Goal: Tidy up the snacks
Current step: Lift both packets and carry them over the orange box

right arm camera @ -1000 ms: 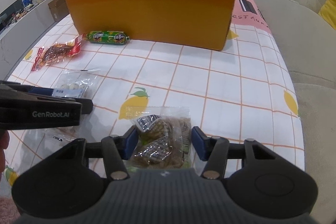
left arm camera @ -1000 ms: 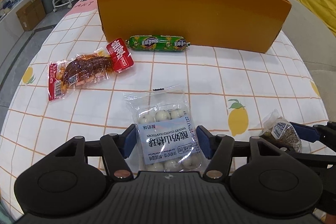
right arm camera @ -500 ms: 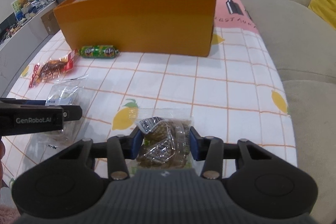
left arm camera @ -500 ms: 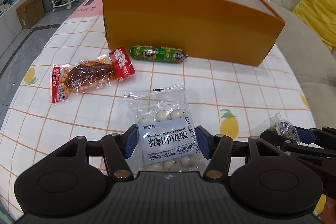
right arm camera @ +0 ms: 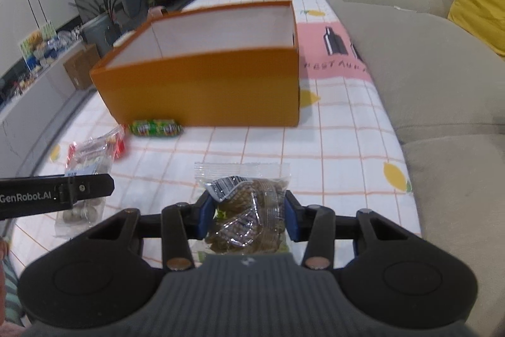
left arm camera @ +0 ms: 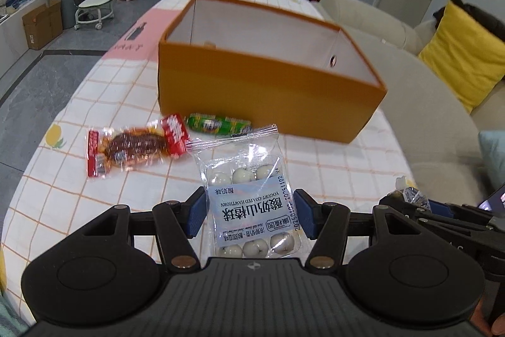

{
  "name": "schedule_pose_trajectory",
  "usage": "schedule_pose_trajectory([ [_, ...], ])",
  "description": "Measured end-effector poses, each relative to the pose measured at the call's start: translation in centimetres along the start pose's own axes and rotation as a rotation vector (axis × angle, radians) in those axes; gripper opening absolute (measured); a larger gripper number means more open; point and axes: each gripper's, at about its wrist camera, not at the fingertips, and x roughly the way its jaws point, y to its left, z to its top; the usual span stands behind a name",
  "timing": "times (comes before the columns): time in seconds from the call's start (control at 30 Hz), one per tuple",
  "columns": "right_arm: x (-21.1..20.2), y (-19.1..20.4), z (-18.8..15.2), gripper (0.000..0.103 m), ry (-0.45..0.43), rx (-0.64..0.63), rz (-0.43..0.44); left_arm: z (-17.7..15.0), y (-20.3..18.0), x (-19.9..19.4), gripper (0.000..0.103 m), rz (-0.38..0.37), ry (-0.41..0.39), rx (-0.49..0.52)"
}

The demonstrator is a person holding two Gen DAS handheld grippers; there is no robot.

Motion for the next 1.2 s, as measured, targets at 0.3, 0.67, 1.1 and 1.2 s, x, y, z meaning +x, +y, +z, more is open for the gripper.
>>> schedule_pose_trajectory([
  [0.3,-3.2,-0.8,3.1,0.042,-0.083,0.011,0.011,4.3,-2.0,-2.5,0.066,-0.040,-0.079,0.047],
  [0.67,-4.1,-1.8,9.6,0.042,-0.180,-0.040,0.005,11.3,-3.9,-1.4,0.066,-0.076,-0.139,0.111],
  [1.1,3.8,-1.2,17.2,0.042,-0.094,-0.185,-0.048,17.2,-5.4,4.9,0.066,-0.020,-0.107,0.178],
  [1.2,6.4,-1.2,18.2,0.042,-0.058,-0.212,-0.061,17.8,-5.5,7.2,0.066,0.004,-0.053,0.176],
])
